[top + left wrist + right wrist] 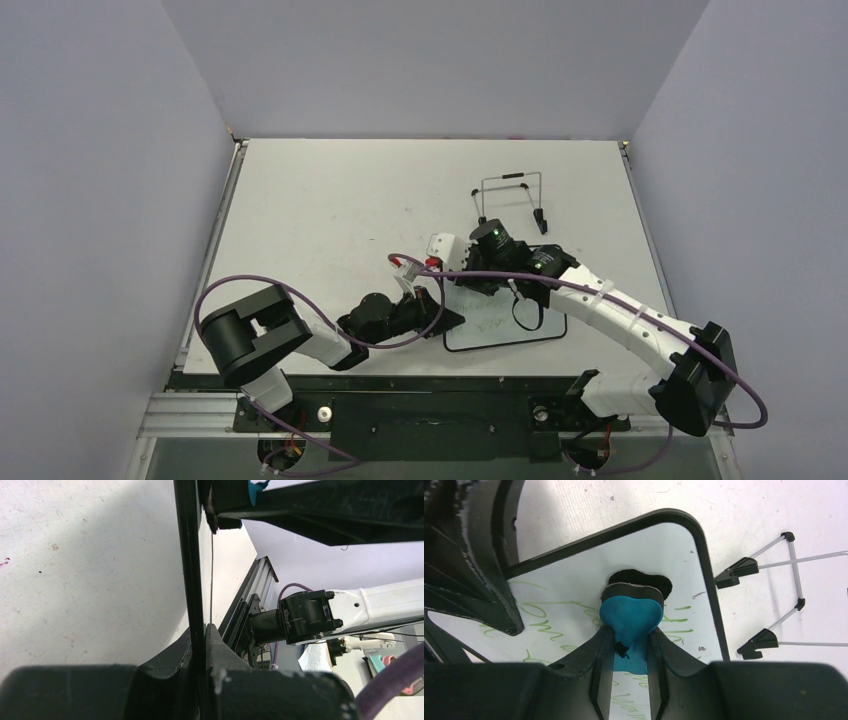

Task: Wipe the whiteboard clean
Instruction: Erase the whiteboard at the center of the board.

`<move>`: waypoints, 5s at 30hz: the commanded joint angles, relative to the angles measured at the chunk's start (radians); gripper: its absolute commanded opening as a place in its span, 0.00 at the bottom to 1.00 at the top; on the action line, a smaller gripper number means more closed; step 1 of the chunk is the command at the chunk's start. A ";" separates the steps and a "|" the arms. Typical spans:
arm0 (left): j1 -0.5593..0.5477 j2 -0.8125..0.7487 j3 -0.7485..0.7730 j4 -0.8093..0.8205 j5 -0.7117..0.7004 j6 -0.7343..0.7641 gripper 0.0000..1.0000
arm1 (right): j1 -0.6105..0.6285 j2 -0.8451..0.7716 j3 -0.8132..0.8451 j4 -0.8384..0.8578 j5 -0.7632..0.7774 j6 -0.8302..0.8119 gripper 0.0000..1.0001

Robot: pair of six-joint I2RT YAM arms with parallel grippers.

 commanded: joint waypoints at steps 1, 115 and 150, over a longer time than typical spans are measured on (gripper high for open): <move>-0.007 -0.044 0.014 0.066 0.018 0.066 0.00 | -0.045 -0.042 0.029 0.038 -0.083 0.023 0.00; -0.038 -0.062 0.026 0.003 -0.013 0.100 0.00 | -0.173 -0.128 -0.015 0.016 -0.198 -0.010 0.00; -0.038 -0.076 0.026 0.002 -0.007 0.106 0.00 | -0.201 -0.135 -0.006 0.038 -0.180 0.040 0.00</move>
